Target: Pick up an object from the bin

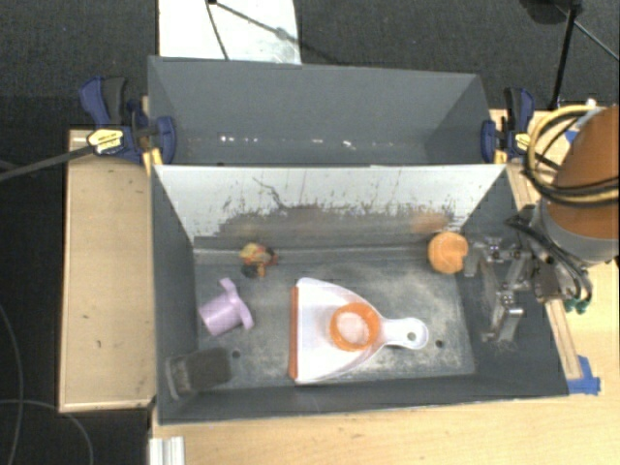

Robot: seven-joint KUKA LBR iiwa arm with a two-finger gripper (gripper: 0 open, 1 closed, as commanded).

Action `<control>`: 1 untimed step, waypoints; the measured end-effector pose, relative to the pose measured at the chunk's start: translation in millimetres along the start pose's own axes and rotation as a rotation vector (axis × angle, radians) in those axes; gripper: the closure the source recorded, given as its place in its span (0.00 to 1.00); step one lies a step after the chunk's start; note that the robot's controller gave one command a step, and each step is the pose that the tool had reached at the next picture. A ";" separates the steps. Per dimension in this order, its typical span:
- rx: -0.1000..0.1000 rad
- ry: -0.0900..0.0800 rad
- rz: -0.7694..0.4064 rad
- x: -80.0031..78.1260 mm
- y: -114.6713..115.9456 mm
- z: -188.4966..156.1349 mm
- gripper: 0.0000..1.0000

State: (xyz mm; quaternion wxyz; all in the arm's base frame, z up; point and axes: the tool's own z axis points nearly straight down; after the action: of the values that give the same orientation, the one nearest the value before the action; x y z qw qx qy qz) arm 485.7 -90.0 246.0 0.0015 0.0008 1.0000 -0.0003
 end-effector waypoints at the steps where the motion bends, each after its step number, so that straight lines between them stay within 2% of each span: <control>1: 0.002 -0.008 -0.040 -9.6 42.1 48.0 0.00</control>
Offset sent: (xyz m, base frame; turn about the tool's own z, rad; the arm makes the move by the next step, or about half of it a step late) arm 0.0348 0.0712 -0.1082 -0.2140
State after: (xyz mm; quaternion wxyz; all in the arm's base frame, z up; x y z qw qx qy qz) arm 495.6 -48.0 198.0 0.0055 -0.0193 0.9998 -0.0011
